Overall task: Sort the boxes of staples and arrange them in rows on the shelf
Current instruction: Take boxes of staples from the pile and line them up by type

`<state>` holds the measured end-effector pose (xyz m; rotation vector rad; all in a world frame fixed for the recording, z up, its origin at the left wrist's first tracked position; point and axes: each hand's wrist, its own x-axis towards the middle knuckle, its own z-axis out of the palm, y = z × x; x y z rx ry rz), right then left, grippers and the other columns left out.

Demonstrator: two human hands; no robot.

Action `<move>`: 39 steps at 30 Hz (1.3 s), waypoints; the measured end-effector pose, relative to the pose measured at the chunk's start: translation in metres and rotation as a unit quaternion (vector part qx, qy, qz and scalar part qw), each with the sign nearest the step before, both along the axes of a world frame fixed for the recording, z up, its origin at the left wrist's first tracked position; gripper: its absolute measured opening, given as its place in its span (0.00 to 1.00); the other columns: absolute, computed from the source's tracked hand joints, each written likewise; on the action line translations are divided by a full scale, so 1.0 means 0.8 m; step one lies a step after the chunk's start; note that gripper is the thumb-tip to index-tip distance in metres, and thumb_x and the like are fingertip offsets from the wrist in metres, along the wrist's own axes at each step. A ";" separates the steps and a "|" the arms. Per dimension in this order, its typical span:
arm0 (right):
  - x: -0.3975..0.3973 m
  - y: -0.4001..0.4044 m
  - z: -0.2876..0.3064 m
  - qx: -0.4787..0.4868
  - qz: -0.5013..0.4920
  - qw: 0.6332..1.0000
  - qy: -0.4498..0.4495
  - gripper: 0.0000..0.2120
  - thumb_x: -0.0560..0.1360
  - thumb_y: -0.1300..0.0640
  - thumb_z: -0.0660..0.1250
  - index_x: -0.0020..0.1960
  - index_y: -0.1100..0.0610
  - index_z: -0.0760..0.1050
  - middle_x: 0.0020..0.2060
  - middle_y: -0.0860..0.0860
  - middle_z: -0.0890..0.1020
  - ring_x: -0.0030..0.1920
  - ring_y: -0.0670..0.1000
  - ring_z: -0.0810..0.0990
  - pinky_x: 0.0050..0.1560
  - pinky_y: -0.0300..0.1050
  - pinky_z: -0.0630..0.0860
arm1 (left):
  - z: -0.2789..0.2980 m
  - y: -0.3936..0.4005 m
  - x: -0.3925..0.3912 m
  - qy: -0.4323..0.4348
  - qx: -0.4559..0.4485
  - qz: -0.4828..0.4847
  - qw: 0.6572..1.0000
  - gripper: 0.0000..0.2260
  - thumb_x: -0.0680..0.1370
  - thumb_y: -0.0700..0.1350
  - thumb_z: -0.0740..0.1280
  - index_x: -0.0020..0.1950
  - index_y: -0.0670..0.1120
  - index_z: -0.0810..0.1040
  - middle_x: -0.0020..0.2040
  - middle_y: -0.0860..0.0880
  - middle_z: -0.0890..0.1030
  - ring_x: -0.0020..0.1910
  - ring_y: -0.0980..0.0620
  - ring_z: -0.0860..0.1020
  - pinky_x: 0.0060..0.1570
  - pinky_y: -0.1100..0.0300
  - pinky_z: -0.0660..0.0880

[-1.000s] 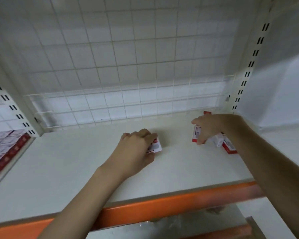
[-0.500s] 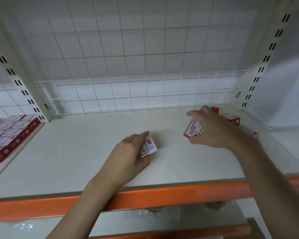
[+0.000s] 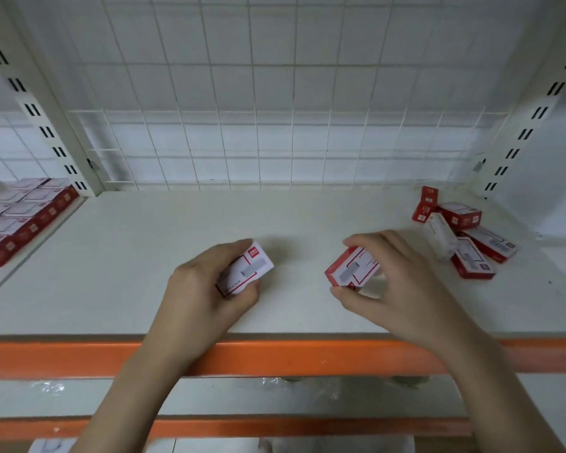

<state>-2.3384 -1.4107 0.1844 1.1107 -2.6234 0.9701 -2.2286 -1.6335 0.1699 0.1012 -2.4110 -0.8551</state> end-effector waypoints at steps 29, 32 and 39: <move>0.102 -0.257 0.001 0.042 0.016 0.998 -0.052 0.26 0.68 0.60 0.72 0.61 0.55 0.64 0.56 0.46 0.62 0.52 0.43 0.68 0.46 0.19 0.64 | 0.034 -0.218 0.109 0.019 0.034 0.001 0.999 0.24 0.67 0.46 0.68 0.62 0.50 0.71 0.53 0.64 0.74 0.49 0.67 0.73 0.46 0.79 0.66; 0.118 -0.292 0.007 0.073 0.012 0.996 -0.046 0.25 0.68 0.61 0.71 0.63 0.53 0.67 0.60 0.44 0.60 0.57 0.40 0.65 0.49 0.18 0.60 | 0.035 -0.262 0.127 0.022 0.024 -0.015 0.999 0.21 0.67 0.45 0.68 0.60 0.49 0.73 0.50 0.61 0.75 0.49 0.66 0.73 0.45 0.78 0.67; 0.159 -0.352 0.020 0.085 -0.005 0.990 -0.113 0.32 0.72 0.59 0.70 0.72 0.46 0.62 0.65 0.45 0.72 0.63 0.46 0.71 0.61 0.37 0.69 | 0.034 -0.337 0.166 0.027 0.012 -0.042 0.999 0.19 0.68 0.44 0.69 0.59 0.49 0.74 0.48 0.56 0.76 0.47 0.63 0.74 0.45 0.76 0.68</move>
